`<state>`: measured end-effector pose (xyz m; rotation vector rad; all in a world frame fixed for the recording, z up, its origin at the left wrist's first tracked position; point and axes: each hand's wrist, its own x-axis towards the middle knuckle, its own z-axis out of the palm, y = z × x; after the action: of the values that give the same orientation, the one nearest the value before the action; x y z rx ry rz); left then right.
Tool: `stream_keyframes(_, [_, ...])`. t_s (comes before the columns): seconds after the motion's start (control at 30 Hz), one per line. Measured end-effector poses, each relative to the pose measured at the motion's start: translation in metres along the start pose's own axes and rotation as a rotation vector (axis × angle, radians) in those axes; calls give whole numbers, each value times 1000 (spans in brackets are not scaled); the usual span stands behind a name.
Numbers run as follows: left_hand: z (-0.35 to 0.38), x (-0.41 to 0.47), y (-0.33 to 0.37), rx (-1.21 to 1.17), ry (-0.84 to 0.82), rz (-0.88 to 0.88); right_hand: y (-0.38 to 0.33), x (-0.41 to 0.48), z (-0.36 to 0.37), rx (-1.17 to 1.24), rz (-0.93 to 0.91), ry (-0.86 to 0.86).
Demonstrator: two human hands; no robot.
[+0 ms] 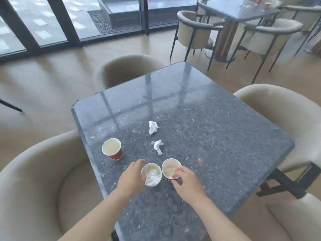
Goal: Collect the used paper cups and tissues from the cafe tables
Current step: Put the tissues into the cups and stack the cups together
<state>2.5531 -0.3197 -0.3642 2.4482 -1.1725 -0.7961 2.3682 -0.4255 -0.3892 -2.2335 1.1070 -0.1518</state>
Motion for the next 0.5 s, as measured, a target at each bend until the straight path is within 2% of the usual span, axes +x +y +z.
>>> stream_keyframes(0.27, [-32,49,1,15,28,54,-15,34,-11,4,5,137])
stream_keyframes(0.5, [-36,86,4,86,-57,146,-29,92,-18,38,-20,62])
